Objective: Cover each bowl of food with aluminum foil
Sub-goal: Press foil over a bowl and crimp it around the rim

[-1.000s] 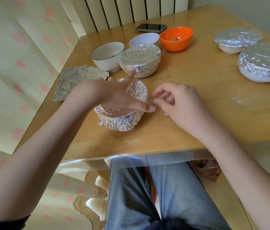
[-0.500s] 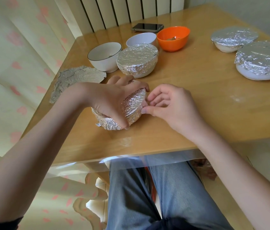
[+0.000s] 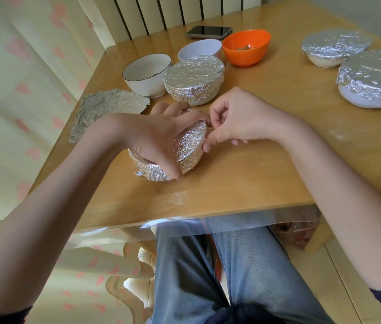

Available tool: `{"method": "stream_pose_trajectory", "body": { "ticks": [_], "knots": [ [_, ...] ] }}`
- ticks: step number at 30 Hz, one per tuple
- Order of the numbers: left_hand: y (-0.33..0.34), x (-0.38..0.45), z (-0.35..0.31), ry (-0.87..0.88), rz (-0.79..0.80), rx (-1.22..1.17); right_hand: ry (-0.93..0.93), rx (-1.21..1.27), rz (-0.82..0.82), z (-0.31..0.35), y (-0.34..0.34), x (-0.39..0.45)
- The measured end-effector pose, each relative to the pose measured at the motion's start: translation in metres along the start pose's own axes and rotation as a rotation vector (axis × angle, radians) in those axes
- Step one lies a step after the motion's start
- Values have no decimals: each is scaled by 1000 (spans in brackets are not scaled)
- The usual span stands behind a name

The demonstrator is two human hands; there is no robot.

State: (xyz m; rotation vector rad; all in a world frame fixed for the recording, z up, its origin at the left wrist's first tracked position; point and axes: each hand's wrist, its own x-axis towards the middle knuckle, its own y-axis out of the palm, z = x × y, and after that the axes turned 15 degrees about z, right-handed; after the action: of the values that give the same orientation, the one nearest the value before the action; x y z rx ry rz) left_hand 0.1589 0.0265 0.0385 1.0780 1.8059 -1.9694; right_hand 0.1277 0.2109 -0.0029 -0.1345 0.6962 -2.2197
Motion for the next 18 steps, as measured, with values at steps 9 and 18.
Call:
{"method": "stream_pose_trajectory", "body": {
  "ticks": [9,18],
  "knots": [
    [-1,1,-1,-21,23,20,-46,183,46,-12,2,-2],
    [1,0,-12,-223,3,29,-44,37,-80,-17,5,-14]
  ]
}}
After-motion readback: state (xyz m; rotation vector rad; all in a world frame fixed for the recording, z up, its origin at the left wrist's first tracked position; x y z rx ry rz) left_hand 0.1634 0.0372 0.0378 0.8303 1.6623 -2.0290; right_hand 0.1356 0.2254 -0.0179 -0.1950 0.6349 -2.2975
